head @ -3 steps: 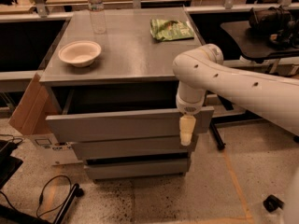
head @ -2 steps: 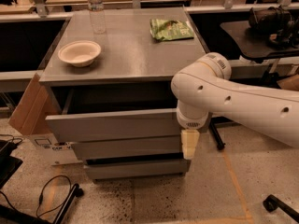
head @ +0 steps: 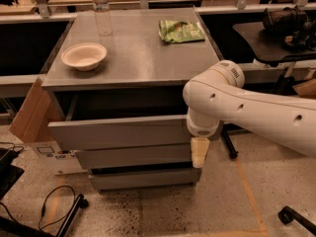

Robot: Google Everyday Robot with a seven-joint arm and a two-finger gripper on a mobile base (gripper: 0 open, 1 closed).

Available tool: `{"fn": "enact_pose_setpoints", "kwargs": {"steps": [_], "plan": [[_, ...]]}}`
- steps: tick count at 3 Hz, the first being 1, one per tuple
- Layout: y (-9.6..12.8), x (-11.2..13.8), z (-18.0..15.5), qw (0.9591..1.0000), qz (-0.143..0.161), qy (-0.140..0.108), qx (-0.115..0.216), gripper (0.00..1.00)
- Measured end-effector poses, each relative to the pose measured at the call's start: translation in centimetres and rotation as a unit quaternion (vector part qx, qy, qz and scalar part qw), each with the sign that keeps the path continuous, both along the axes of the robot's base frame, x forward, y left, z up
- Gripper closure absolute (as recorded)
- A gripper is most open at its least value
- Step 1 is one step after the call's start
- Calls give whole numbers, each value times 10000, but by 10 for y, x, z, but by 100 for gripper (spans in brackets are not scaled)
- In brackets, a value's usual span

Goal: Open top drawer

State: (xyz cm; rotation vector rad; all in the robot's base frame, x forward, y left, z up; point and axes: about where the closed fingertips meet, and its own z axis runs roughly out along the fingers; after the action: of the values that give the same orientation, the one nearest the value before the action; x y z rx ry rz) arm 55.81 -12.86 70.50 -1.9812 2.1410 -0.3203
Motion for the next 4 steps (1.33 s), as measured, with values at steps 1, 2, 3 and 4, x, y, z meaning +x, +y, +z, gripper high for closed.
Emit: {"fn": "enact_pose_setpoints", "kwargs": {"steps": [1,2,3,4], "plan": [[1,7,-8,9999,38,-77,76,0],[2,15,-14,9997,38,-173,153,0],[6,26,-24,9993,27,-277,265,0],[9,29,-36,9988,-50,-288,398,0]]}}
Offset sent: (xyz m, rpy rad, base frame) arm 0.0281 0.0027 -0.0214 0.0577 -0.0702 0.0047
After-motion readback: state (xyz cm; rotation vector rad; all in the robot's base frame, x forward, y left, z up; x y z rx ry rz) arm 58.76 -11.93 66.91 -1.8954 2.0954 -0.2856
